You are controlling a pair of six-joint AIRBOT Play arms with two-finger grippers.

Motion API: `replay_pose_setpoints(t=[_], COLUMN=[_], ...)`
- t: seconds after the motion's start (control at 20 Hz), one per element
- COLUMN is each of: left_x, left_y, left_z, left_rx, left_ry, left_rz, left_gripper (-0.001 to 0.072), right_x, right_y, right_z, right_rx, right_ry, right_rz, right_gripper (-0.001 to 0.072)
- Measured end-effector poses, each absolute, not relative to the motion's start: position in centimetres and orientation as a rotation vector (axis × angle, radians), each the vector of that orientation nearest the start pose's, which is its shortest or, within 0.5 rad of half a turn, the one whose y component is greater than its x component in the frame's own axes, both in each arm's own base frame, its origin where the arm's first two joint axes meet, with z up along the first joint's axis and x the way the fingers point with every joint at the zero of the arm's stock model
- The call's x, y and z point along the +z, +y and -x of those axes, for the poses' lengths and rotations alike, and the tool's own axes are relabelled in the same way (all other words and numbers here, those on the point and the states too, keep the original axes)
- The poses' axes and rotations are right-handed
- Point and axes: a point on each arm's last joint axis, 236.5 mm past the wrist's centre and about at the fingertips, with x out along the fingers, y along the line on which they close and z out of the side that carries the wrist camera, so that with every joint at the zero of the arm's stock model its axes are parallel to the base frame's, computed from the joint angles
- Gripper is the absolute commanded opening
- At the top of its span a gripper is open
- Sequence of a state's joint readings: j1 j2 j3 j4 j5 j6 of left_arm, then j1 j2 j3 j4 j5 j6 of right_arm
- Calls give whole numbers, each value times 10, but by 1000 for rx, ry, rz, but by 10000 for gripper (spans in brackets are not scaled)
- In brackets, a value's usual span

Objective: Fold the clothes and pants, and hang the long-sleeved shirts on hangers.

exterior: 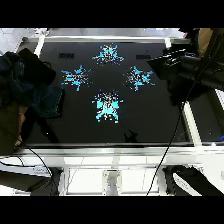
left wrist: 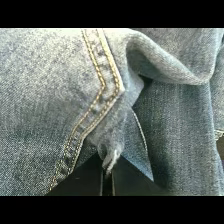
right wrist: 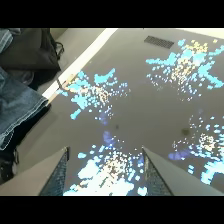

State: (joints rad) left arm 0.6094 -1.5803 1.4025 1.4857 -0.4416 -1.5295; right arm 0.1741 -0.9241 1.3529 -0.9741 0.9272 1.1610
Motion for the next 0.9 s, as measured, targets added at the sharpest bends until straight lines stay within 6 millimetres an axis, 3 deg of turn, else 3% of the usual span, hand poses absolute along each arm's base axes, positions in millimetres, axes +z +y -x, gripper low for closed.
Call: replay_pose_setpoints(t=[0.1,0.2,0.3,0.4,0.55,0.65,0.75,0.9], left_x=[85,123,173,226,291,310,308,279], left_y=[318,299,269,223,124,44,-46,-185], left_z=[-482,-480,-475,-468,-456,-448,-436,-405], left_rx=[554,529,488,415,220,36,-175,-501], left_ry=[555,513,450,376,278,279,335,480], left_rz=[219,196,167,159,197,233,246,213], left_gripper=[19,19,19,19,20,19,20,20], right_x=[305,318,339,361,398,418,433,443], right_y=[171,169,166,158,137,117,95,65], right_z=[-364,-360,-352,-339,-316,-302,-292,-285], right_rx=[635,633,631,618,559,492,410,296], right_ry=[388,366,339,318,284,267,258,264], right_rz=[-32,-6,42,112,233,304,359,412], right_gripper=[516,515,515,514,514,514,514,514])
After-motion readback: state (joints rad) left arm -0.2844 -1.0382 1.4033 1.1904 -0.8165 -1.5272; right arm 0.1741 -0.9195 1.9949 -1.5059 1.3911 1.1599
